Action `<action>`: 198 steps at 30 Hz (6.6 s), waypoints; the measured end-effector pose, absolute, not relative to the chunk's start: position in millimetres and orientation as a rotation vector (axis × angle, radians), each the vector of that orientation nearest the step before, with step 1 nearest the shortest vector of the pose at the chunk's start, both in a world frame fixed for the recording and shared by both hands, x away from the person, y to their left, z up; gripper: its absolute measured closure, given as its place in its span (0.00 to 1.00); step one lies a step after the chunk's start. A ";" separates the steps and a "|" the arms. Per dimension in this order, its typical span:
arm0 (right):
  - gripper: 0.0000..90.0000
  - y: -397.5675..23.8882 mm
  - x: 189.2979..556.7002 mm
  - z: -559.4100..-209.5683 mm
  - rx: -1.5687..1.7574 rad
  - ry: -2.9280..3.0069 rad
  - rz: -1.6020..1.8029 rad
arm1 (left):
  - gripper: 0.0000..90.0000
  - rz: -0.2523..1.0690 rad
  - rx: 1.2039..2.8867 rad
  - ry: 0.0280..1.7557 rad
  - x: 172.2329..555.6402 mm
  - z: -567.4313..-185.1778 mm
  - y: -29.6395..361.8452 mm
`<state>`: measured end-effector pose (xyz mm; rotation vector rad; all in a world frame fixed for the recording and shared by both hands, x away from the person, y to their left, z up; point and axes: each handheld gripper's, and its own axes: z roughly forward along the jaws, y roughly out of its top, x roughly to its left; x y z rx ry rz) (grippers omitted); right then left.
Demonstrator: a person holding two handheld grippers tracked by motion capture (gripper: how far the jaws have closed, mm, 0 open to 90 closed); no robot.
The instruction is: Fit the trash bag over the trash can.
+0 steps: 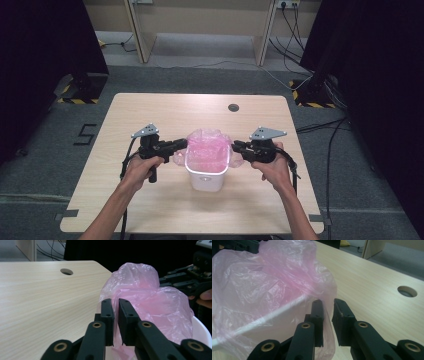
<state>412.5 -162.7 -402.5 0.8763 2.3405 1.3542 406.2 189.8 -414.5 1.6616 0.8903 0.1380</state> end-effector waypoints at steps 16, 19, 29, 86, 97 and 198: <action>0.97 -170.6 422.3 -365.8 0.844 2.225 1.529 | 0.98 0.275 1.637 0.842 419.8 -390.8 184.3; 0.97 -166.7 431.2 -374.9 0.903 2.274 1.452 | 0.98 0.238 1.660 0.903 429.3 -401.7 181.8; 0.96 -153.6 437.9 -413.6 0.975 2.458 1.254 | 0.98 0.141 1.769 1.015 436.0 -437.1 183.6; 1.00 -143.2 442.7 -435.9 0.877 2.513 1.164 | 1.00 0.194 1.829 0.975 409.7 -447.3 187.5; 0.66 -169.8 414.9 -402.0 0.908 2.329 1.196 | 0.71 0.346 1.807 0.895 381.6 -417.4 207.3; 1.00 -137.7 333.1 -445.8 0.322 2.550 1.010 | 0.97 0.567 2.141 0.288 325.1 -453.2 173.1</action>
